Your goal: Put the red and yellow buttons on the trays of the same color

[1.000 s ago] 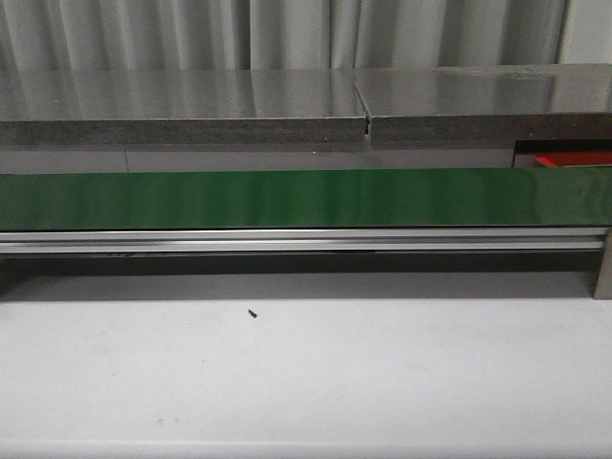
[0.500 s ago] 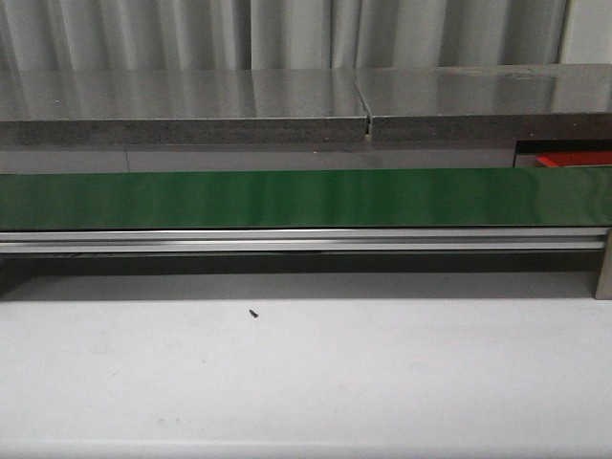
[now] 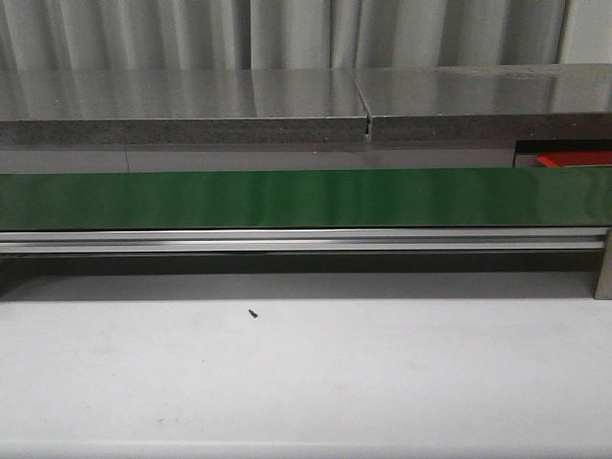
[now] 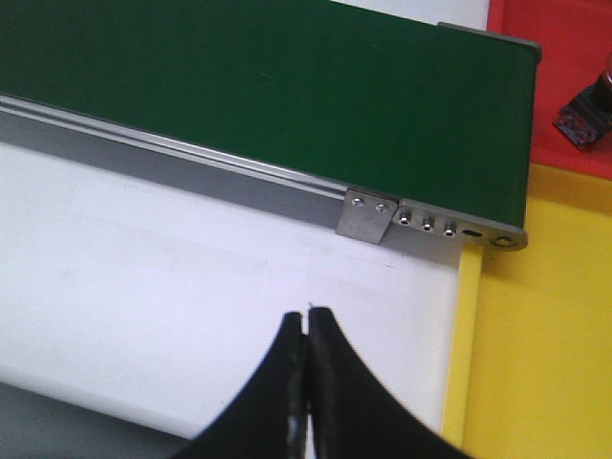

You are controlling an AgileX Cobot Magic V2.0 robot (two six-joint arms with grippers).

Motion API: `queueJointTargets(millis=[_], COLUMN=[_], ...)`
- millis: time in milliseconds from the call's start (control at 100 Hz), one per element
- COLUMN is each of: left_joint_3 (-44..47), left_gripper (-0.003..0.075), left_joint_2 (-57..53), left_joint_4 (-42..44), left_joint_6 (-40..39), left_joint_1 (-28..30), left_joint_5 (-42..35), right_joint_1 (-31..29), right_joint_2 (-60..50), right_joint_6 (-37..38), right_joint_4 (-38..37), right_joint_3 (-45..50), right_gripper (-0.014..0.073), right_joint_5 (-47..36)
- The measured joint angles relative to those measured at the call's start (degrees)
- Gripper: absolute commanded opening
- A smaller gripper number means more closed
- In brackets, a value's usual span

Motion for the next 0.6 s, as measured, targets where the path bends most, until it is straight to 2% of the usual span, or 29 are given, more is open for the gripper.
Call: queueJointTargets(millis=[130,240,440,600], left_joint_3=[-4.72,-12.41,-27.88,-36.14], left_gripper=[0.0631,0.0629,0.0629,0.0629], left_joint_2=[2.16,6.49,20.60,32.99], left_joint_4=[0.23,0.23,0.45,0.70], left_joint_6=[-2.36,-3.04,-3.18,-3.32], left_joint_1=[3.71,10.45,23.88,28.57], left_joint_5=[2.44,6.24,14.68,17.80], right_joint_1=[0.00,0.00,0.00,0.00], right_joint_2=[0.00,0.00,0.00,0.00], right_joint_6=[0.00,0.00,0.00,0.00], right_joint_4=[0.00,0.00,0.00,0.00], right_joint_3=[0.00,0.00,0.00,0.00], right_gripper=[-0.0068,-0.0068,-0.0068,-0.0068], right_joint_5=[0.00,0.00,0.00,0.00])
